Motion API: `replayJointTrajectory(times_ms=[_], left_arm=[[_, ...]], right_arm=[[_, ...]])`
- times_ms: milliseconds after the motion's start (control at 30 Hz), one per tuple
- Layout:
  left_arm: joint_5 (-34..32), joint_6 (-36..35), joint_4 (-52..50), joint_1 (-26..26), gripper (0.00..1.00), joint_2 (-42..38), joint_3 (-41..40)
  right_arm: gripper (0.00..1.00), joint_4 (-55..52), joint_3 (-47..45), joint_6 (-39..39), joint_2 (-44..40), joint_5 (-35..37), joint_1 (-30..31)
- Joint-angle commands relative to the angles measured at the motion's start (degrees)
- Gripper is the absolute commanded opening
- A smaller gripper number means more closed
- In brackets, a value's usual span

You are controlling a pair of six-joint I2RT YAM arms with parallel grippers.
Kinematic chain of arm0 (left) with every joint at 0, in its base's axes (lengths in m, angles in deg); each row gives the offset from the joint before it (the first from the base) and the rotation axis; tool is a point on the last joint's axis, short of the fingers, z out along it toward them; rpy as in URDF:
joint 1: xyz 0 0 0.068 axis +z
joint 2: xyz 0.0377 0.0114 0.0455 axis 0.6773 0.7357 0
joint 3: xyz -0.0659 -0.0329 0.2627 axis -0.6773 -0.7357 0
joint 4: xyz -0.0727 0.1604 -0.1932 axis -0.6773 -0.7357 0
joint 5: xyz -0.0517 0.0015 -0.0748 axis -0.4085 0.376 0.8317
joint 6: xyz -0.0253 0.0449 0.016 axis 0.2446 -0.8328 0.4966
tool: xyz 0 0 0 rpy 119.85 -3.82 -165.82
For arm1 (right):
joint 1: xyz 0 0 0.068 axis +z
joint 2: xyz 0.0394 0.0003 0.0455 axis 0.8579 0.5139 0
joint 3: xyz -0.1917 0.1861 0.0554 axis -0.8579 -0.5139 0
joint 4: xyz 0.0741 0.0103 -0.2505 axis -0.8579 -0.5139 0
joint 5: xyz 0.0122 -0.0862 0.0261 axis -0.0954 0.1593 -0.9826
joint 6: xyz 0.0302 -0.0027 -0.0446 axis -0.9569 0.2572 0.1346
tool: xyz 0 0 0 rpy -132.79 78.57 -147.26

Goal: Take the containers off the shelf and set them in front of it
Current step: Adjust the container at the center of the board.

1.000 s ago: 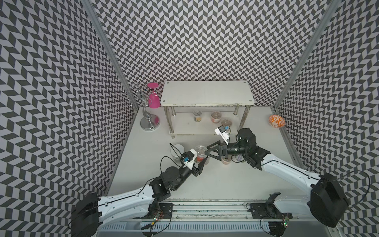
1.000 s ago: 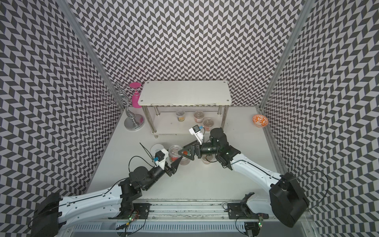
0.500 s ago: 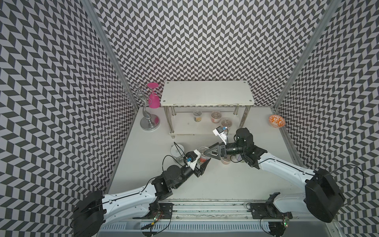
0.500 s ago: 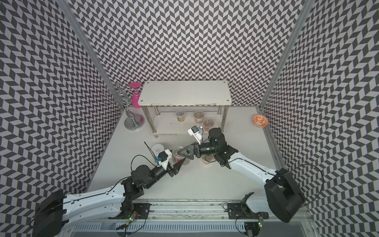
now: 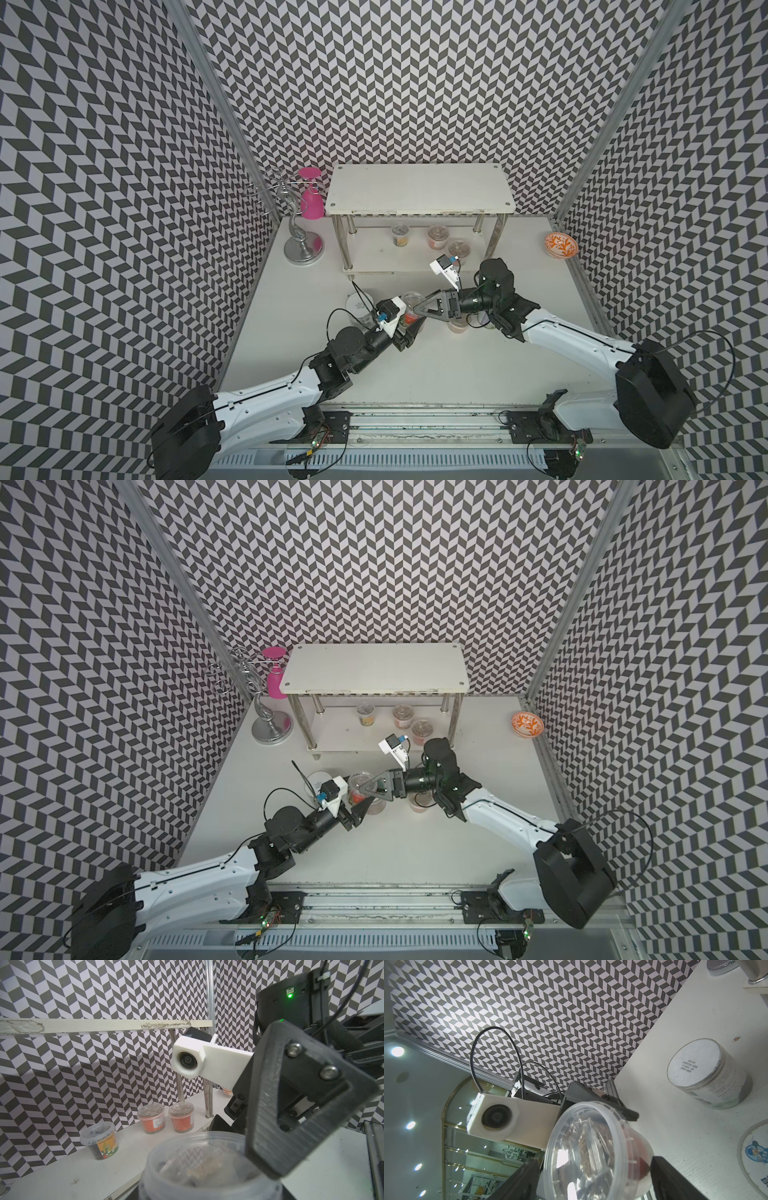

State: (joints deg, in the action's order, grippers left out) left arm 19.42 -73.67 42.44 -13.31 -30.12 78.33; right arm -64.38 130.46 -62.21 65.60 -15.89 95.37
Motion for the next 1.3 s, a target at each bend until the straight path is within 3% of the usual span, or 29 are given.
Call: replayJointTrajectory(times_ms=[0,133,367,533,767,1067,1267], left_arm=[[2.17,-0.35,1.40,0.57,0.69,0.17,1.27],[2.48,0.12,0.70,0.70,0.69,-0.54,0.81],[1.35,1.69,-0.37,1.17,0.66,-0.72,0.86],[0.27,4.23,-1.69,1.18,0.65,-2.52,-0.17],[-4.88,7.04,-3.63,1.17,0.62,-6.32,-4.23],[-9.07,12.88,-2.86,0.32,0.60,-9.07,-12.98],[-11.99,15.03,1.43,-1.07,0.61,-5.63,-18.51]], right_arm=[[0.83,5.27,0.11,-2.51,-0.52,-0.10,0.01],[0.79,4.67,0.09,-2.50,-0.86,0.47,-0.35],[0.76,-9.70,3.15,10.55,-0.73,3.15,-0.21],[0.75,-13.38,4.01,14.51,-0.65,5.19,0.00],[0.88,-17.34,7.19,20.05,-1.38,9.88,-0.16],[0.92,-21.65,8.85,28.04,-3.15,15.09,-0.17],[0.94,-25.14,9.53,33.82,-3.91,18.19,0.00]])
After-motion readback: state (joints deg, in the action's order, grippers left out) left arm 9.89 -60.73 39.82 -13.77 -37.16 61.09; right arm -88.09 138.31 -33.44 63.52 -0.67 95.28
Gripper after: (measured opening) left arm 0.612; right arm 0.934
